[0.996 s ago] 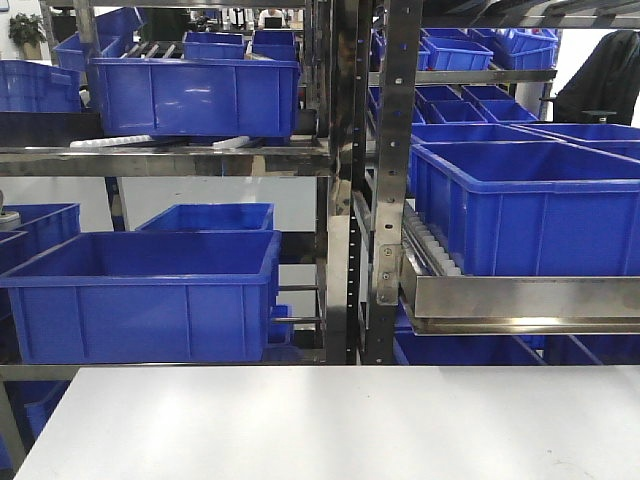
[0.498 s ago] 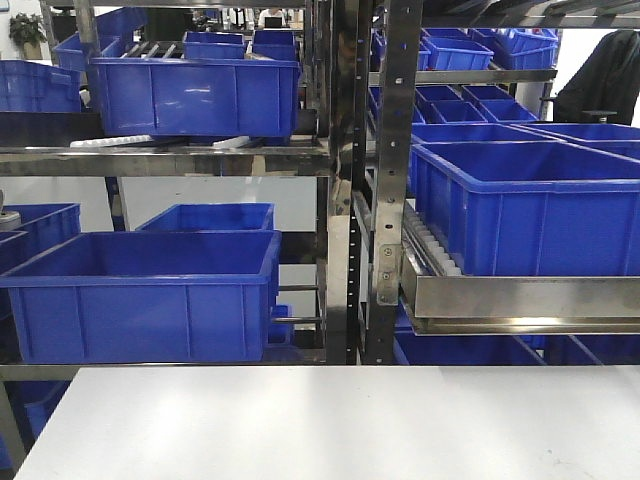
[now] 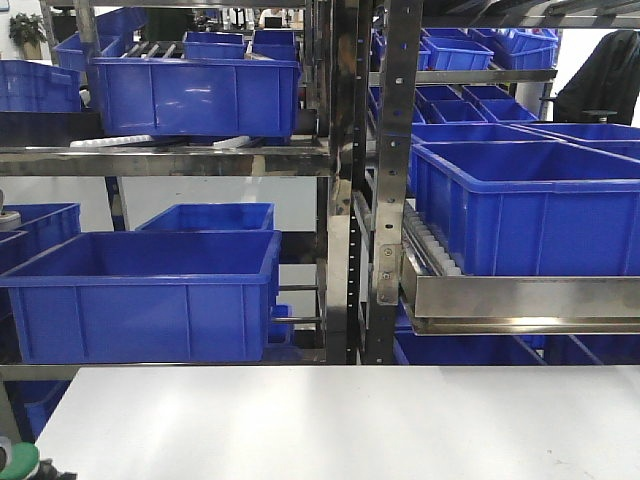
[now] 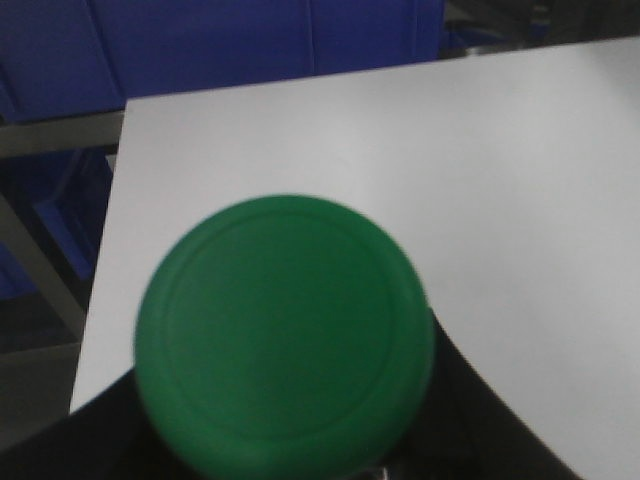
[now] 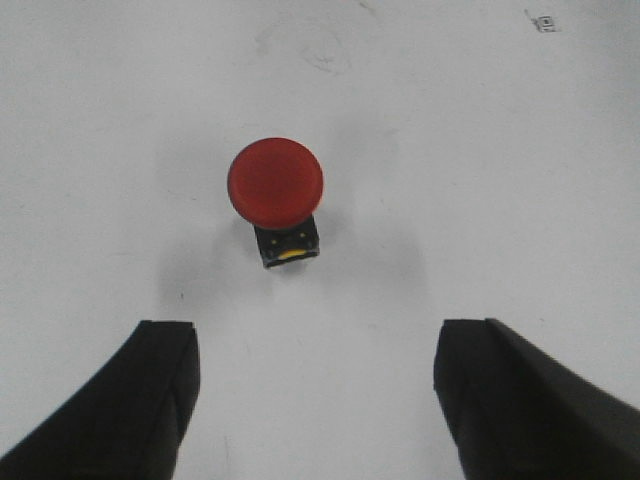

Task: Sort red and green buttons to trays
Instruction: 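Grasp the green button with left gripper, red button with right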

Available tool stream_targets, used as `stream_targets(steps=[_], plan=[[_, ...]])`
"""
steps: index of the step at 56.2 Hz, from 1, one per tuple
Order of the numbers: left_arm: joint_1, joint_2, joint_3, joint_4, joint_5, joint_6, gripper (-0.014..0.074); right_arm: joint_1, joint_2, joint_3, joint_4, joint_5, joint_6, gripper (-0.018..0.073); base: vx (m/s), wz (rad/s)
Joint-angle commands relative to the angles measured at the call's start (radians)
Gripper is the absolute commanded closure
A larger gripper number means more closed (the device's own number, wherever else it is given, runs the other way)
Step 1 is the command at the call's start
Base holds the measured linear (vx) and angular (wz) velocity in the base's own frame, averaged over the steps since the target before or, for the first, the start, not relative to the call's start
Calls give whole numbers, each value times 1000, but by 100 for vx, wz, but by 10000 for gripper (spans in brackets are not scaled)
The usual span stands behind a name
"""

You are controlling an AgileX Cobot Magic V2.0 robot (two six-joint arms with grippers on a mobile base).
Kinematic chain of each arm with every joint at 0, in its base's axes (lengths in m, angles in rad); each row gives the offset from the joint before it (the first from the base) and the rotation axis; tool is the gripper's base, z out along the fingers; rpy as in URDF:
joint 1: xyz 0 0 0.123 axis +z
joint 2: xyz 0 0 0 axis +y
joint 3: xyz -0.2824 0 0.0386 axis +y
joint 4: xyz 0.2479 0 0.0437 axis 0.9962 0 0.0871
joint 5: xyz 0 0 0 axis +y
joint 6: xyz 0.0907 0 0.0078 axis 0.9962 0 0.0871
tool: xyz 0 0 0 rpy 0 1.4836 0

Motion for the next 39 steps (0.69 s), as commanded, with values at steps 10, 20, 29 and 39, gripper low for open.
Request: stream_targets(steps=[10,20,29,39], plan=[[-7,-99,-13,-10,-20,-6,596,-5,185,-101,-30,-129,17,5,0,0],[-7,-103,-16,-10,-2,-6,596,-5,294,-189,-60,-107,25,5,0,0],[-7,-103,-16,-10,2,-6,596,-5,369,-251,-109,-51,33,5,0,0],[-7,-103,-16,-10,2,-6,596,-5,442,-273,-124,-94,33,5,0,0]])
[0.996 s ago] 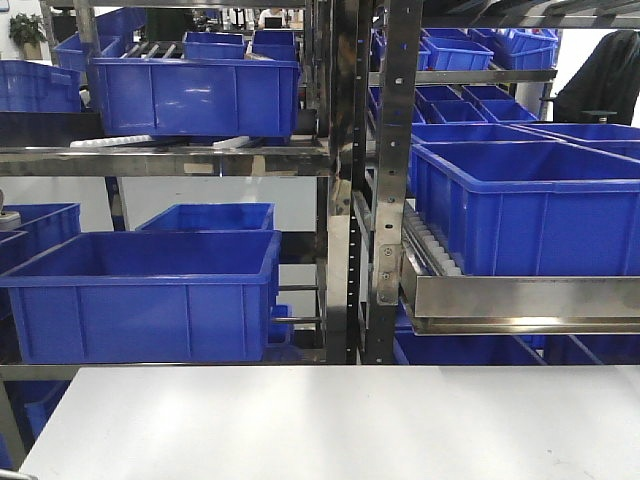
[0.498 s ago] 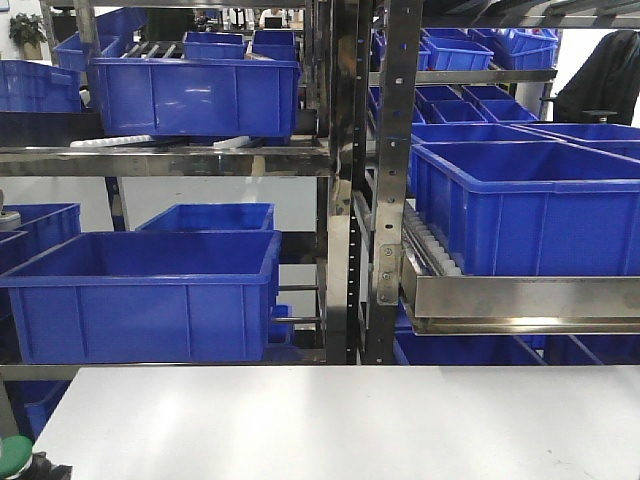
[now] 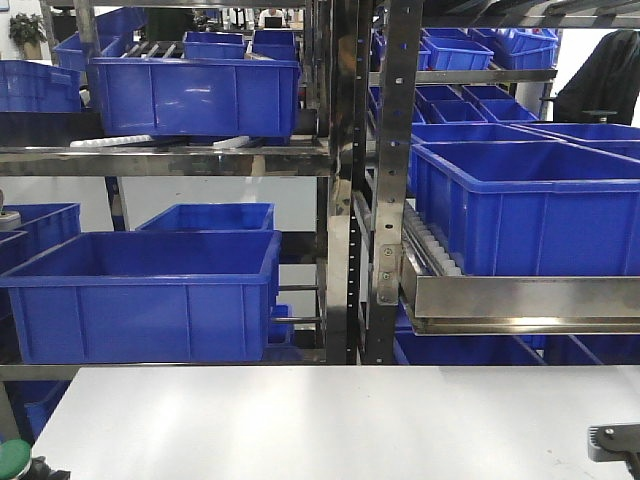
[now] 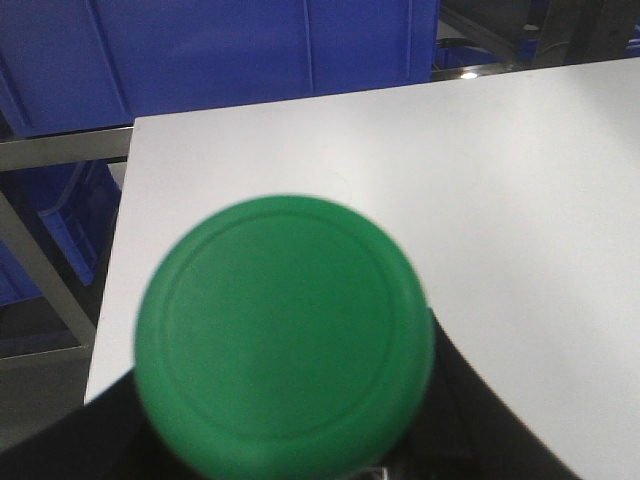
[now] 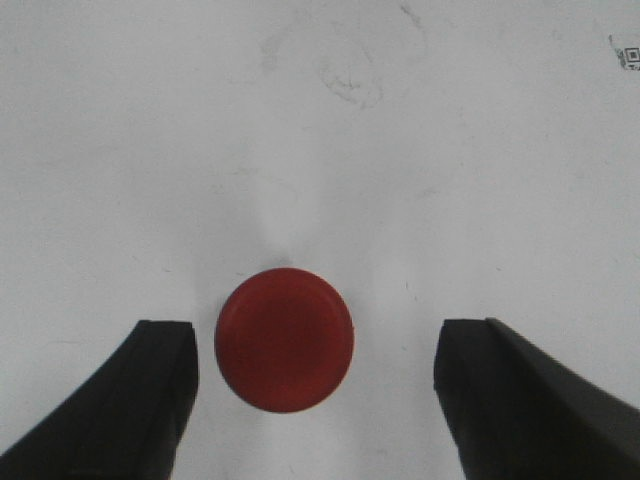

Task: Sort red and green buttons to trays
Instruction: 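Grasp the green button with left gripper, red button with right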

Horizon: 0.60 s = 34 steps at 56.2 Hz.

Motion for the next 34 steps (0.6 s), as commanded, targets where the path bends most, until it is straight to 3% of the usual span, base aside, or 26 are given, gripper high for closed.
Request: stream_targets(steps=[1,34], plan=[[-7,-30,-19,-10,-76,-6,596,-5,15,-37,-24,-60,5,5,0,0],[-7,-30,-19,-10,-74,-6,596,-5,238,-44,-27,-164,27,6,0,0]])
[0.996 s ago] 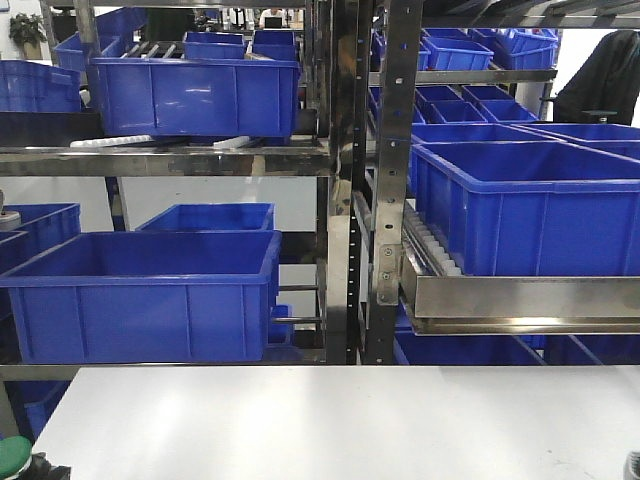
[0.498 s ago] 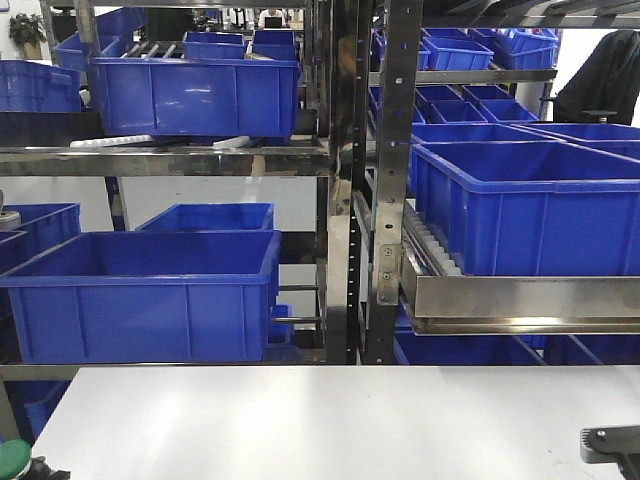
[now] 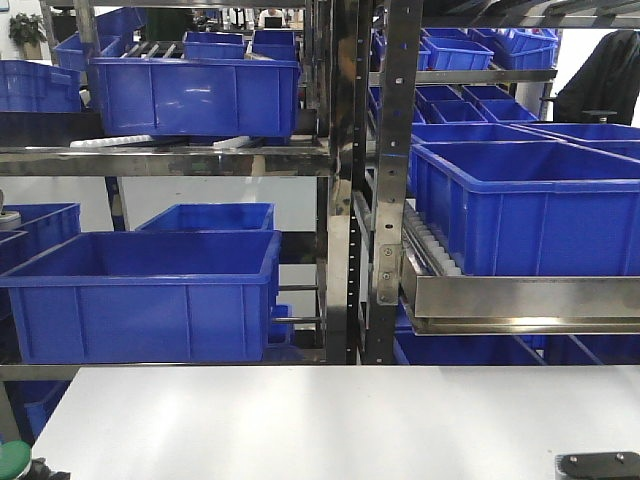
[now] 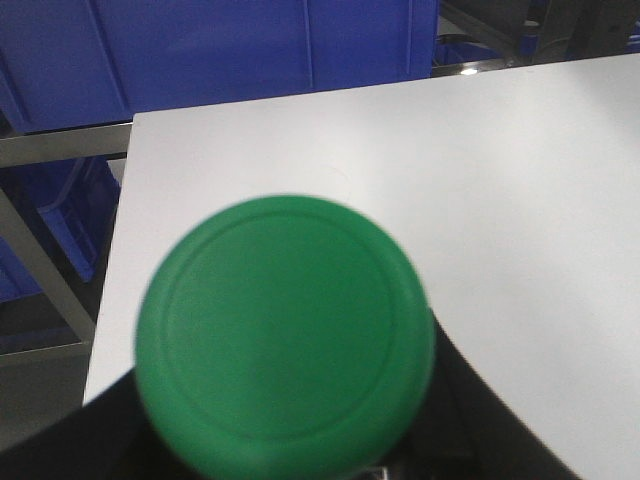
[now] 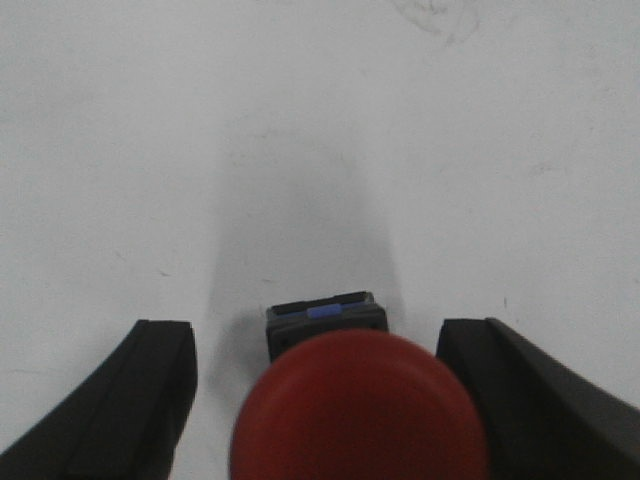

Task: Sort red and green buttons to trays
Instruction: 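Grasp the green button with left gripper, red button with right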

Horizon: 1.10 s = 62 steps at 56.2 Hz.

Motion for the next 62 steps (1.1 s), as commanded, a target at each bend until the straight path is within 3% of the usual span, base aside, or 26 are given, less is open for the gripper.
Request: stream_targets(steps=[1,11,18,38,55,62], plan=[[-7,-30,-19,-10,-80,-6,596,-5,-6,-25,-15,-42,3,6,0,0],[-7,-30,-19,-10,-79,-6,596,-5,12,-25,-16,-68,3,48,0,0],[-7,-30,-19,-10,-79,-6,596,-5,12,-25,-16,-74,3,137,0,0],[-7,-45,-19,-10,-83,-7,596,-5,12,-25,-16,-45,-2,568,0,0],[-7,-190,-19,-2,-67,-6,596,2,-161,-25,-16,-94,-32,571,0,0],[-7,-265,-21,-2,-25,-8,596,60,-308,-25,-35,-124,-99,570,0,0]])
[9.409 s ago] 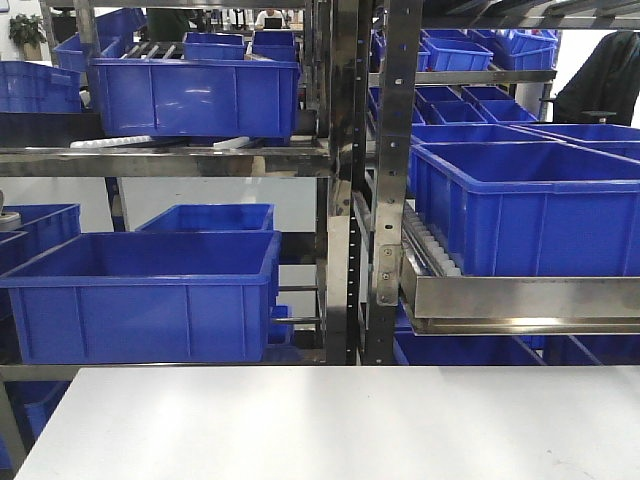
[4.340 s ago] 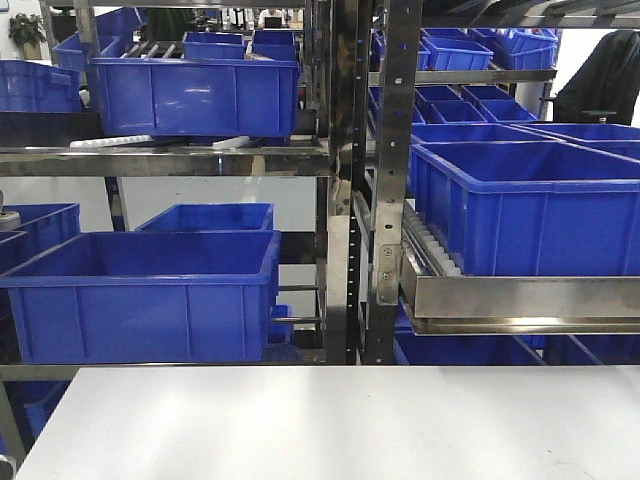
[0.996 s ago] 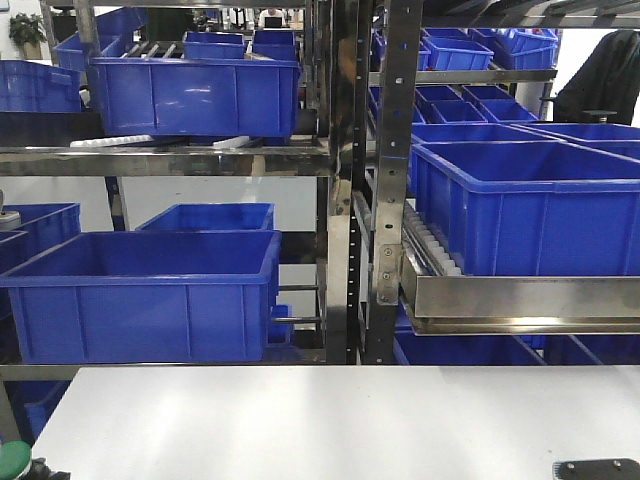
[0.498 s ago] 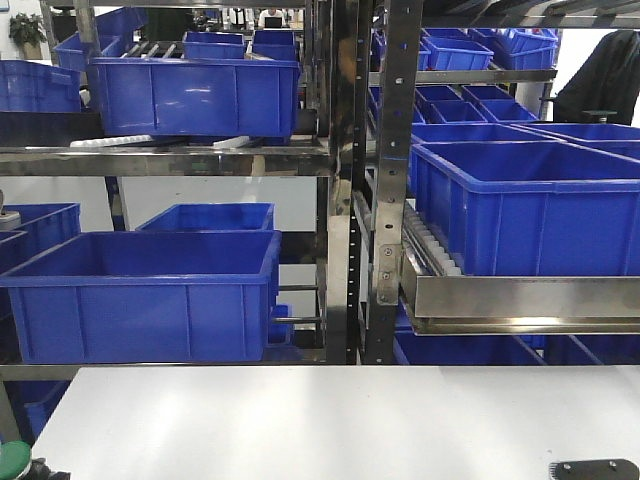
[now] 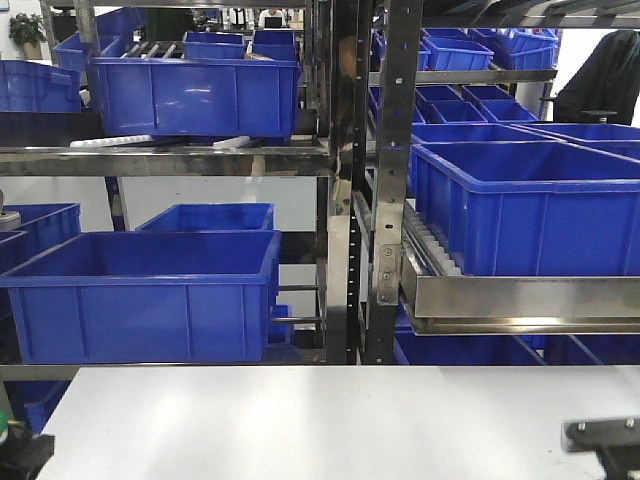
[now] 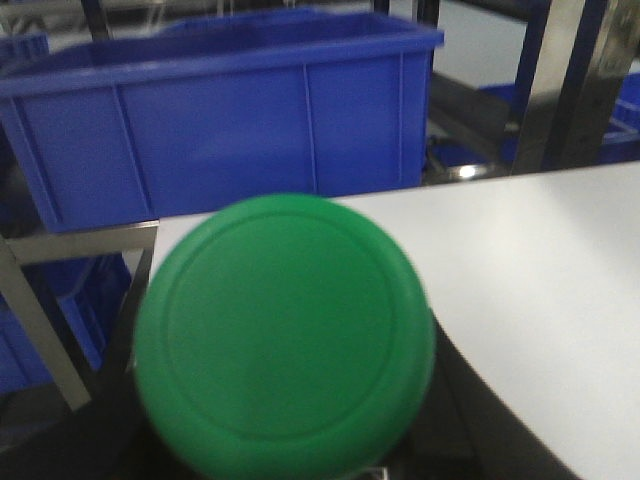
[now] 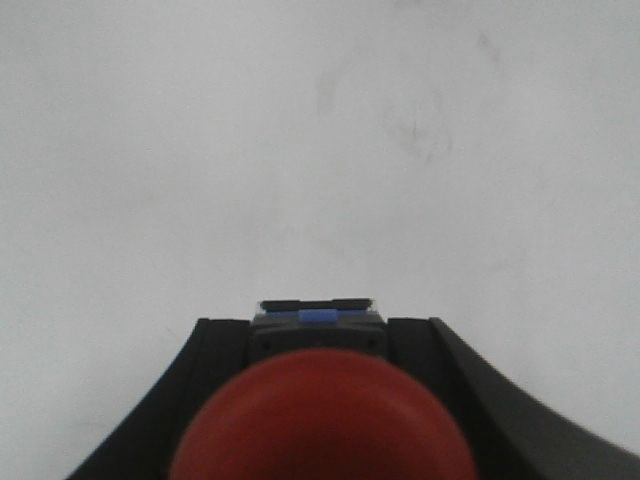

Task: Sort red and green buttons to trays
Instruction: 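Grasp the green button with left gripper, red button with right, then lift both held buttons up off the table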

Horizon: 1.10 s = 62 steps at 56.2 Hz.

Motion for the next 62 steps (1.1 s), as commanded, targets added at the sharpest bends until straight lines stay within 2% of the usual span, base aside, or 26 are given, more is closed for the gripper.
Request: stream_targets(steps=[1,7,11,21,34,42,45,62], plan=[[-8,-84,-22,-3,-38,-9,596,52,-151,-24,-35,-81,-69,570,0,0],[-9,-156,-56,-3,68,-9,596,119,-264,-39,-41,-61,-90,568,0,0],[-9,-209,-109,-3,158,-8,596,157,-341,-63,-9,-12,-81,568,0,0],[-9,-318,-246,-3,323,-6,596,208,-490,-148,58,94,-58,568,0,0],[-10,-477,-302,-3,377,-7,596,214,-697,-179,61,153,-20,568,0,0],[-10,-583,-298,-3,540,-6,596,214,-802,-162,41,211,-20,568,0,0],[-10,-617,-297,-3,568,-6,596,214,-829,-155,30,209,-30,568,0,0],[-10,-671,-297,-11,594,-3,596,214,-856,-154,17,263,-36,568,0,0]])
